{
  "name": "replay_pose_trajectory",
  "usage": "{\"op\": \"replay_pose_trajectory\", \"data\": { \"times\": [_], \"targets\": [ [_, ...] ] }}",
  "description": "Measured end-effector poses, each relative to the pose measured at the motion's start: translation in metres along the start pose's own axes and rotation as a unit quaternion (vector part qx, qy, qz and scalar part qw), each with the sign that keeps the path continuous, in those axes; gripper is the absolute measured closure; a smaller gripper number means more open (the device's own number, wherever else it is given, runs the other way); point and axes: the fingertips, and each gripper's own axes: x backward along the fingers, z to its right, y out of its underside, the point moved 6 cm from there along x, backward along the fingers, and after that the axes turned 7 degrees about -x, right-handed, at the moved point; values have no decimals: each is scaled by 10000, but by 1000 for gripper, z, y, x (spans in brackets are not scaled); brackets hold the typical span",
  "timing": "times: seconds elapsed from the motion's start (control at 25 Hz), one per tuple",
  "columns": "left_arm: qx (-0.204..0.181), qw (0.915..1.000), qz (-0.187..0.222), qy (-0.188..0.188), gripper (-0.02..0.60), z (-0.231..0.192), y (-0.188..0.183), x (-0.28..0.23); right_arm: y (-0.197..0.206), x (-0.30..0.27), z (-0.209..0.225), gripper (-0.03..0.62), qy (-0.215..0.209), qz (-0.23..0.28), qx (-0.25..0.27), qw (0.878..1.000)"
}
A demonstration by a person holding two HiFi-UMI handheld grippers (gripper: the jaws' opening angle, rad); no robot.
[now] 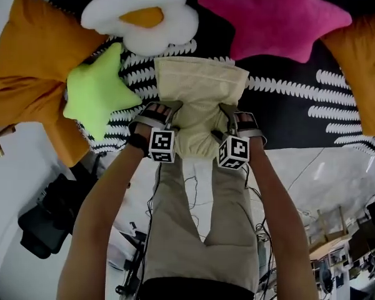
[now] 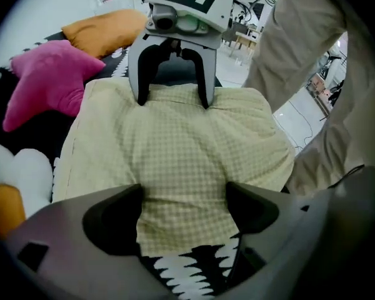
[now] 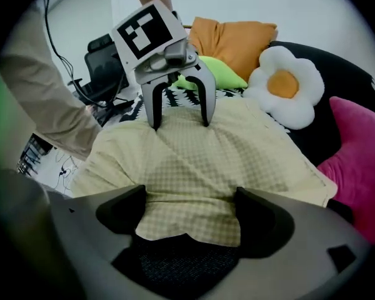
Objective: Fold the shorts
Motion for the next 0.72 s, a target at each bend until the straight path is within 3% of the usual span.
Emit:
{"op": "replay_pose_trajectory", "data": {
  "times": [0.28,0.36,0.44,0.48,0.6,0.72],
  "targets": [
    [111,9992,369,-78,164,0,8,-2,-5,-8,1,165,-47,-420,-46,9991],
    [367,9986,376,-19,268,-5,11,5,-7,-4,5,264,-64,-573,-116,9983],
    [774,9963,378,65,476,-15,17,13,-11,3,10,476,-107,-703,-339,9969],
    [937,9947,411,83,526,-17,19,20,-14,8,11,523,-124,-745,-446,9961],
    [912,9944,535,-59,538,-3,18,51,-34,40,-1,536,-132,-675,-451,9966],
    [752,9936,837,-64,540,17,12,100,-56,84,-21,543,-608,-359,-483,9963]
  ]
}}
